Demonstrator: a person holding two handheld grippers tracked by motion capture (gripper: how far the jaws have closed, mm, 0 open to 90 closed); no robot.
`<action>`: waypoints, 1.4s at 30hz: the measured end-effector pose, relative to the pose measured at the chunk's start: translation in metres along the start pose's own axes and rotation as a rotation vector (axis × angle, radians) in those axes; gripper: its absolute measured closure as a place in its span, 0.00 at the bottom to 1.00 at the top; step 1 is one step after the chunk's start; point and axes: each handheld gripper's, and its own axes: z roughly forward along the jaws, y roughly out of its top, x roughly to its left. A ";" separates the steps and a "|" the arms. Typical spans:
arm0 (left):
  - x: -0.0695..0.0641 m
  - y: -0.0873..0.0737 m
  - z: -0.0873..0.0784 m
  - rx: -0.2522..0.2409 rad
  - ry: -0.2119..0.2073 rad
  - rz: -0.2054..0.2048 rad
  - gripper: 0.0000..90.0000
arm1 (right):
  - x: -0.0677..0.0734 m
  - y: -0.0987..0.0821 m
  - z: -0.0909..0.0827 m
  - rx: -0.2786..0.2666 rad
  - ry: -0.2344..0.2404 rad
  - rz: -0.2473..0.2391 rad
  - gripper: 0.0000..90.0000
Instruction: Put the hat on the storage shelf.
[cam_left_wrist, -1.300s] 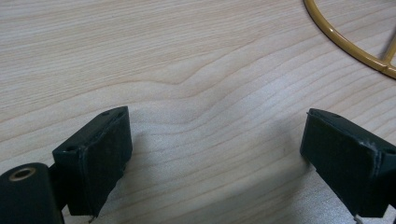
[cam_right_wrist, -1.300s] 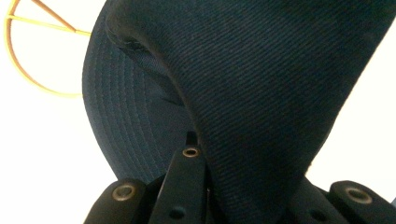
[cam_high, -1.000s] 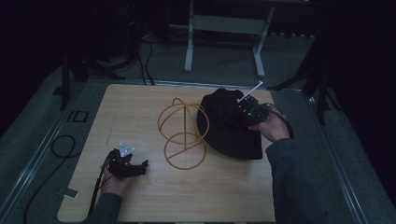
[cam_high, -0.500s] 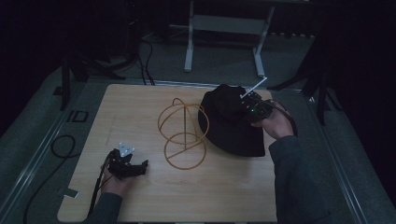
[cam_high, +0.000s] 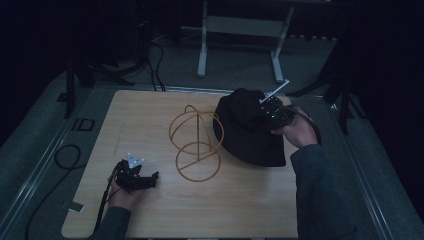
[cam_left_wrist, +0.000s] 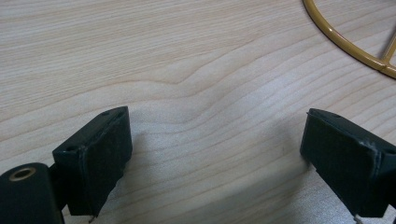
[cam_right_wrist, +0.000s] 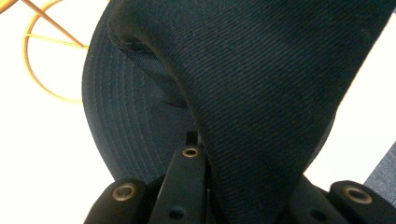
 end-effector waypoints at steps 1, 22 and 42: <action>0.000 0.000 0.000 0.000 0.000 0.001 0.10 | -0.001 0.000 -0.001 -0.001 -0.002 -0.006 0.98; 0.000 0.000 0.000 0.000 0.000 0.001 0.10 | -0.006 0.000 -0.022 -0.045 -0.011 0.004 0.98; 0.000 0.000 0.000 0.000 0.000 0.002 0.11 | -0.009 -0.001 -0.041 -0.072 -0.023 0.001 0.98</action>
